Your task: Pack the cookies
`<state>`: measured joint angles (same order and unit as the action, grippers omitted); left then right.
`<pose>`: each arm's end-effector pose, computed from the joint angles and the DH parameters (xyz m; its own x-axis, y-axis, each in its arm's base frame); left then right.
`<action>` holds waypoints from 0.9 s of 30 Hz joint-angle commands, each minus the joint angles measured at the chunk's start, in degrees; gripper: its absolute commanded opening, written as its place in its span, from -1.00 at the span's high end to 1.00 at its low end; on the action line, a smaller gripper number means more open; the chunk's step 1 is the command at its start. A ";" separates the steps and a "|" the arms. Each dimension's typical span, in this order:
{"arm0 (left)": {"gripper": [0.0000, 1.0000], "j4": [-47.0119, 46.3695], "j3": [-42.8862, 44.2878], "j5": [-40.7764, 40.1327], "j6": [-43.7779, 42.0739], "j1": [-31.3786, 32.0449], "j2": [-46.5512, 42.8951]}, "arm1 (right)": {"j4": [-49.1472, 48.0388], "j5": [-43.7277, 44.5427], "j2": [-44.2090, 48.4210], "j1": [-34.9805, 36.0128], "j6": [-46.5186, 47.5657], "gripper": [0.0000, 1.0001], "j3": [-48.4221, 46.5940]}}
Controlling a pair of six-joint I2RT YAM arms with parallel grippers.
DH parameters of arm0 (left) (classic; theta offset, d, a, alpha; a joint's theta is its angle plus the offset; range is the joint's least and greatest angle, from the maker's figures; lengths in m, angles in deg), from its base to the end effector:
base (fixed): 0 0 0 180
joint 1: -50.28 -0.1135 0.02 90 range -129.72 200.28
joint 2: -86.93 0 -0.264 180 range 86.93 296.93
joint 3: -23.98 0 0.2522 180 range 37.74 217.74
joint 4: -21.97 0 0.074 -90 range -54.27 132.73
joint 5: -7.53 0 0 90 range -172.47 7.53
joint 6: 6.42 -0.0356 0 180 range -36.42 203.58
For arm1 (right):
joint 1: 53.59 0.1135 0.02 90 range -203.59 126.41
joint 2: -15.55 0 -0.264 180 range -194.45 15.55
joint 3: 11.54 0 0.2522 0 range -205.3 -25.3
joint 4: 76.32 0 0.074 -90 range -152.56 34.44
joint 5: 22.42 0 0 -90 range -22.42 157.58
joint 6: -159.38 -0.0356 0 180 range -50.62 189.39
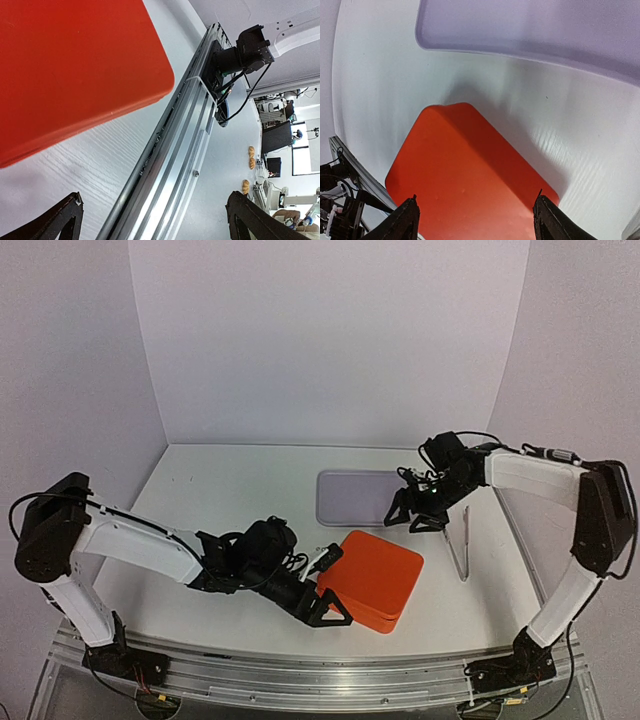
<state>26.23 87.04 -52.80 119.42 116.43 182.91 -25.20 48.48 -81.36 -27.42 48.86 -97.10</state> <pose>0.1225 -0.3207 0.1756 -0.7568 0.4536 -0.4707 0.6304 0.3160 -0.7090 0.3079 0.1643 0.2305 -0.9390 -0.0924 -0.3312 -0.2385 0.8689 0.4338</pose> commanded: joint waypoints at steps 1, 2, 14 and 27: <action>-0.99 -9.44 3.17 0.30 -0.09 -0.50 5.38 | 1.65 -6.66 -6.81 -0.51 8.23 -0.48 -5.79; -0.99 -8.34 4.04 -0.56 -0.10 -0.50 6.37 | 1.67 -8.24 -8.29 -0.71 8.66 -0.47 -6.45; -0.99 -10.51 6.55 -4.87 3.73 -5.74 10.99 | 1.55 -10.89 -10.08 -1.07 10.20 -0.48 -1.28; -0.99 -16.22 11.97 0.17 5.45 -13.32 16.84 | -1.30 -6.70 -2.71 -1.08 1.81 -0.48 8.02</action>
<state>16.03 94.14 -54.08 124.75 104.33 198.36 -25.28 41.64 -88.98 -28.91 55.20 -91.69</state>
